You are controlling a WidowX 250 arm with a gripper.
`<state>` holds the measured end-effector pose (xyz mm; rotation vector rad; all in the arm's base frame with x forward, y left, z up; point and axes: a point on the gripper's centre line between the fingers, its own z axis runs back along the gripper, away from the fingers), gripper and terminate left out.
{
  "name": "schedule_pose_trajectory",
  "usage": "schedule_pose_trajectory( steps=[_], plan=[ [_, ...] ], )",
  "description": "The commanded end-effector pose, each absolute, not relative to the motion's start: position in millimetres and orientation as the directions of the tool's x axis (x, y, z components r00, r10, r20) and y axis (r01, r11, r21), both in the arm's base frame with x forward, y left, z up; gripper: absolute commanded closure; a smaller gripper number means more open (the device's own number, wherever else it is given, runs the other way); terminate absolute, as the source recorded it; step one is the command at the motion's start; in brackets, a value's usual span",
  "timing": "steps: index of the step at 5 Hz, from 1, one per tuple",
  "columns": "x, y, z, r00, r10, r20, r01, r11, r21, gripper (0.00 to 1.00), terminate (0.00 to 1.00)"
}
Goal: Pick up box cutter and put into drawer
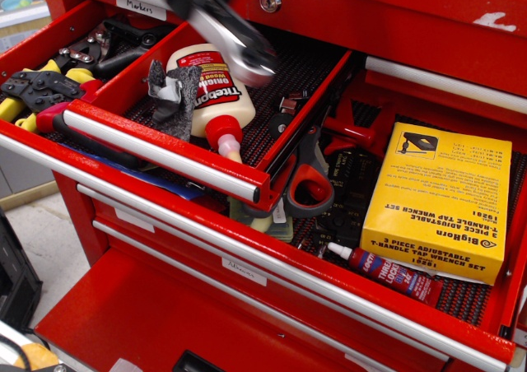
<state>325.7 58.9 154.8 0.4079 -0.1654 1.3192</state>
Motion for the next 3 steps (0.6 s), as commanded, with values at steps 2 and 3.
schedule_pose_trajectory(
  steps=[2, 3],
  plan=[
    [318.9, 57.6, 168.9, 0.283, 0.905, 0.318, -0.954, 0.301, -0.006, 0.00, 0.00],
    [318.9, 57.6, 168.9, 0.283, 0.905, 0.318, -0.954, 0.301, -0.006, 0.00, 1.00]
  ],
)
